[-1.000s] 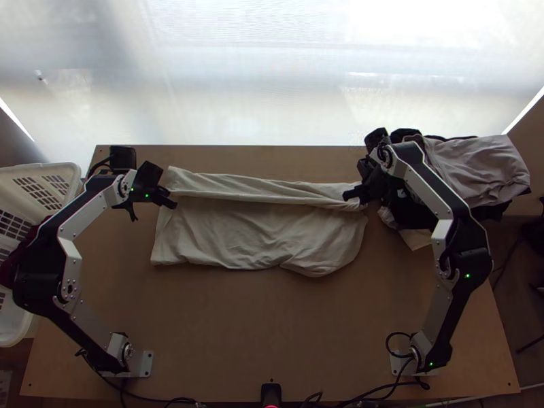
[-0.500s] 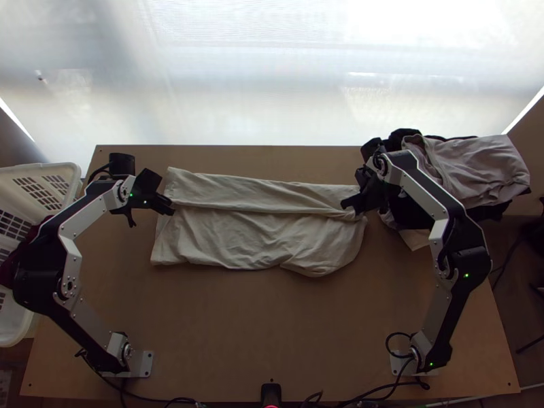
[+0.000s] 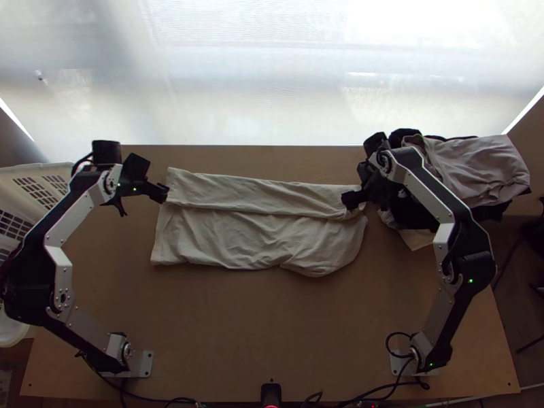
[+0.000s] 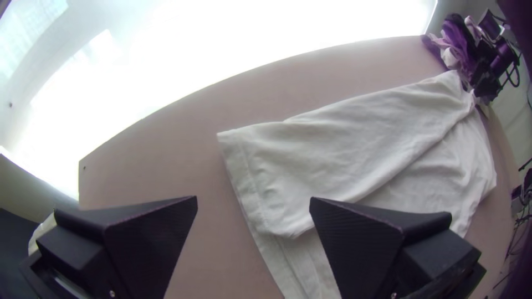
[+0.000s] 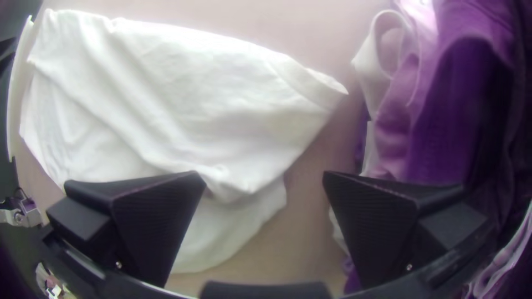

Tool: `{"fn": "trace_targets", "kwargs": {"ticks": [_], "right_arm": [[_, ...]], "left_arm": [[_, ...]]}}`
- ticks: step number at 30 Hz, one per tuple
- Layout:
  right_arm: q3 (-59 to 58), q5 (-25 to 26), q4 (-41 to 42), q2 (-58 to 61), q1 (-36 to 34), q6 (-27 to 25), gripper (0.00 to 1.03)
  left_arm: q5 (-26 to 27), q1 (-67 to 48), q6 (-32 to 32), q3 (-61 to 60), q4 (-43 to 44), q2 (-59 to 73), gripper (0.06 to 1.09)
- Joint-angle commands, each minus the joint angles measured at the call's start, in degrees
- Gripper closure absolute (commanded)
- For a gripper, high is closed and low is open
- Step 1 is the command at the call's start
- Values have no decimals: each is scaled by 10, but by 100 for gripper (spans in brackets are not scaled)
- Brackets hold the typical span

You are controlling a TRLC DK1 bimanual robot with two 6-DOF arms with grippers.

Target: Fold the t-shirt

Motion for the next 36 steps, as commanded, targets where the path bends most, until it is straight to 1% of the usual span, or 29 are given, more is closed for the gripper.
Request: {"fn": "trace_targets", "kwargs": {"ticks": [1,4,9,12,13,16,20,23,27,30,33,36], "right_arm": [[-5,-1,-30,-46,11,1,4],[-49,-2,-31,-94,32,2,4],[-139,-2,-30,-162,69,-4,4],[-197,-1,-28,-218,104,-33,4],[-211,-2,-28,-233,119,-42,4],[-255,3,-23,-271,172,-57,4],[-309,27,10,-298,235,-59,5],[-343,34,37,-299,264,-58,5],[-372,61,77,-304,296,-53,5],[-378,77,92,-310,314,-52,5],[-388,87,103,-313,318,-52,5],[-399,92,117,-313,321,-54,5]], "left_arm": [[17,-5,23,15,-57,-68,10],[28,-27,38,-25,-86,-126,10],[27,-88,111,-147,-100,-233,11],[27,-104,153,-189,-138,-284,11],[27,-109,175,-209,-138,-299,11],[24,-113,224,-244,-138,-322,11],[15,-124,278,-269,-142,-351,11],[10,-140,294,-291,-160,-361,12],[-15,-151,330,-334,-130,-373,12],[-28,-151,355,-357,-99,-373,12],[-31,-149,371,-375,-96,-370,12],[-42,-150,397,-403,-60,-371,12]]}}
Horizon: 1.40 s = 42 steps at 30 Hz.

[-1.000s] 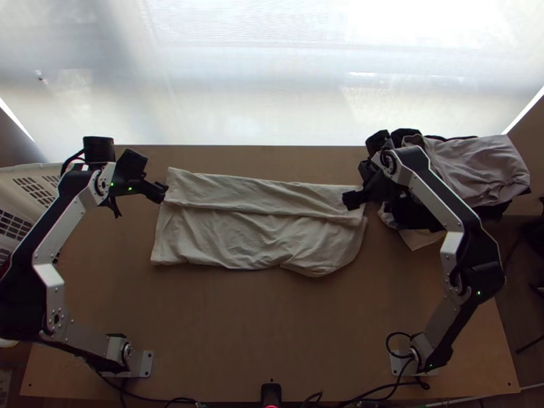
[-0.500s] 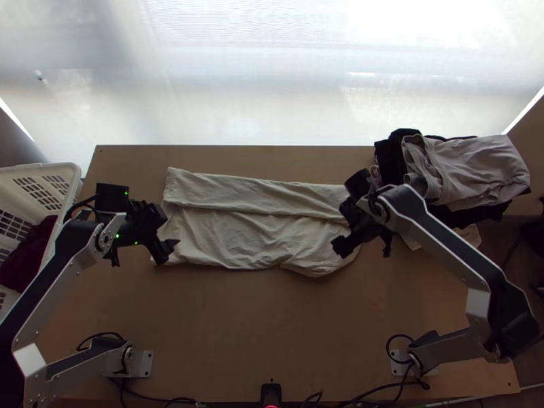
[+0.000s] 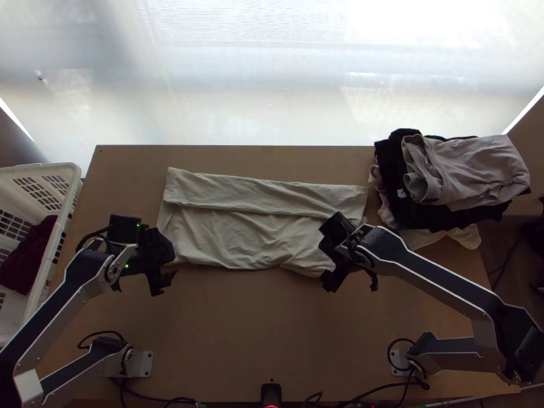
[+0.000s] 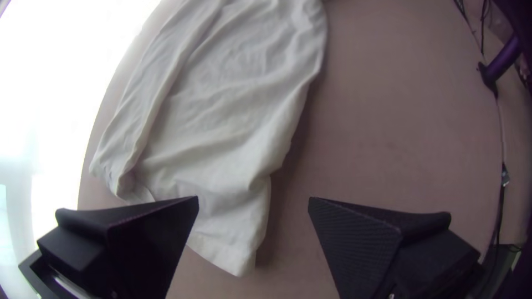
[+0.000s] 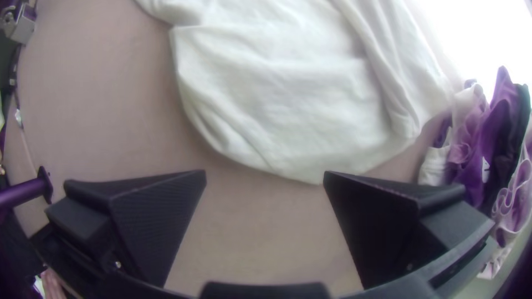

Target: Fold the t-shirt

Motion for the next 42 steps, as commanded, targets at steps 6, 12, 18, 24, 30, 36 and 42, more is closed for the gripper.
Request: {"fn": "trace_targets", "kwargs": {"ticks": [6,12,18,24,30,36,42], "right_arm": [[-48,43,66,-9,27,2,5],[-80,60,117,-8,33,2,5],[-90,62,125,-2,66,2,5],[-105,69,169,11,77,-3,20],[-120,75,227,37,73,-6,53],[-129,75,247,42,73,-34,100],[-130,70,215,6,71,-52,100]], "left_arm": [[-36,10,67,-73,115,23,12],[-42,16,66,-101,173,24,12],[-46,39,77,-122,204,33,12],[-45,42,72,-110,230,46,14],[-45,46,64,-101,242,62,58],[-45,48,52,-90,247,71,95],[-49,56,44,-83,226,75,103]]}}
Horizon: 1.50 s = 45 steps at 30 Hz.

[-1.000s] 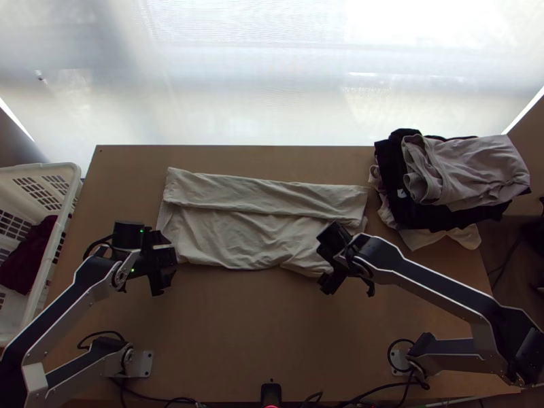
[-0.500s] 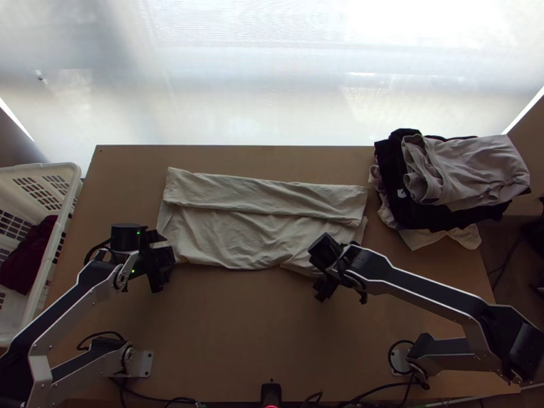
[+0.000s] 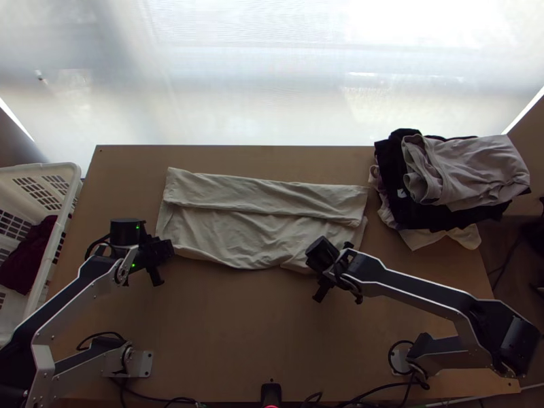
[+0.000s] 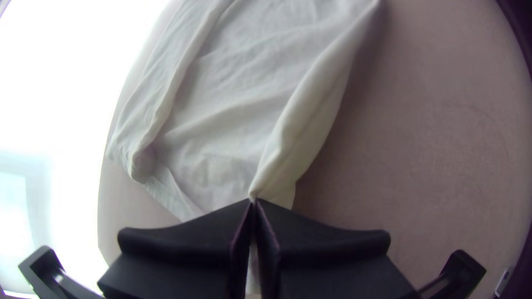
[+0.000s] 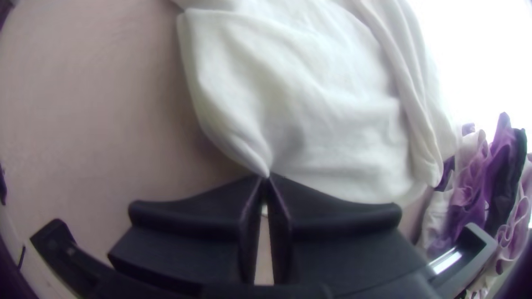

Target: Fold the t-shirt

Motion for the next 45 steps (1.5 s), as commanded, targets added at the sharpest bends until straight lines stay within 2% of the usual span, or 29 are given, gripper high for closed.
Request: {"fn": "trace_targets", "kwargs": {"ticks": [1,8,16,20,24,26,28,30,34,37,40,45], "right_arm": [[-3,-7,-31,-37,0,-22,100],[-25,-53,-115,-110,-6,-46,100],[-25,-124,-185,-163,-9,-40,100],[-14,-177,-232,-185,-6,-30,100],[14,-241,-299,-203,-6,-22,100],[24,-249,-322,-208,-8,-22,100],[29,-248,-321,-206,-23,-30,100],[45,-248,-314,-192,-75,-67,100],[100,-248,-314,-130,-159,-135,100],[147,-248,-314,-76,-202,-164,100],[172,-248,-315,-31,-233,-187,100],[206,-247,-315,30,-249,-207,100]], "left_arm": [[-4,11,-11,14,-29,-4,103],[-4,42,2,36,-138,-75,105],[5,38,-17,63,-273,-164,105],[8,26,-33,74,-319,-206,105],[11,5,-58,97,-405,-251,105],[12,-5,-61,91,-420,-285,105],[11,-11,-61,81,-403,-295,105],[11,-10,-62,75,-361,-272,105],[10,2,-59,87,-251,-170,105],[10,10,-61,119,-191,-80,105],[9,28,-49,150,-135,4,105],[7,39,-40,197,-107,108,105]]}}
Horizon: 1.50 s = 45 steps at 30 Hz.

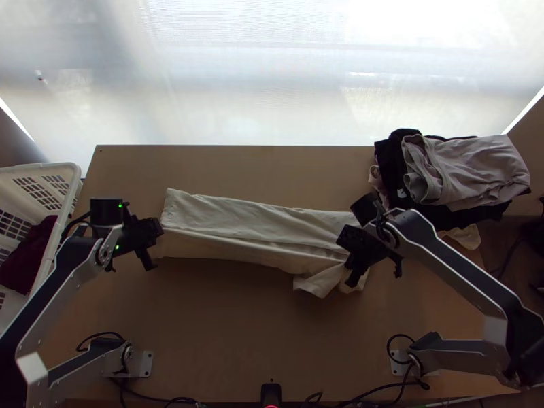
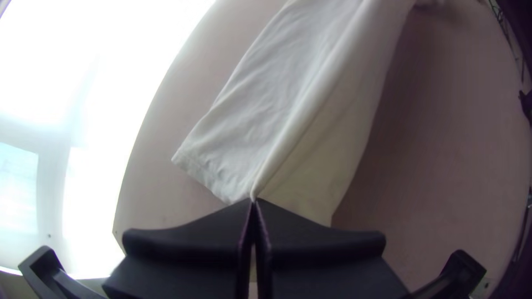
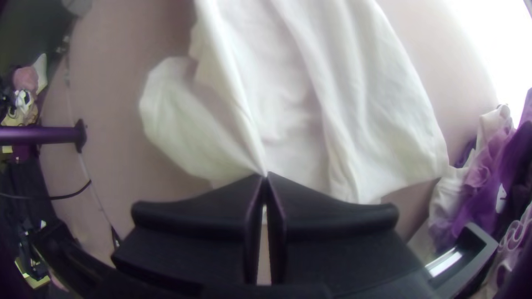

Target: Fold the t-shirt

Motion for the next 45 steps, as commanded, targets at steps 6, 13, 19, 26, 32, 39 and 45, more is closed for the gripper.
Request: {"fn": "trace_targets", "kwargs": {"ticks": [6,13,19,26,32,39,45], "right_arm": [[103,0,0,166,-44,-30,100],[164,21,0,240,-35,-32,100],[196,61,0,274,-34,-39,100],[208,92,9,281,-39,-31,100],[209,110,3,253,-49,11,55],[210,116,-31,180,-69,20,30],[218,116,-61,110,-65,44,30]], "left_arm": [[-14,-7,14,27,106,195,105],[-17,-28,23,-3,133,216,105],[-18,-17,37,1,141,224,105],[-21,-10,51,1,165,246,105],[-34,-20,50,2,179,242,26],[-34,-5,43,7,179,209,10],[-34,17,41,21,147,148,10]]}}
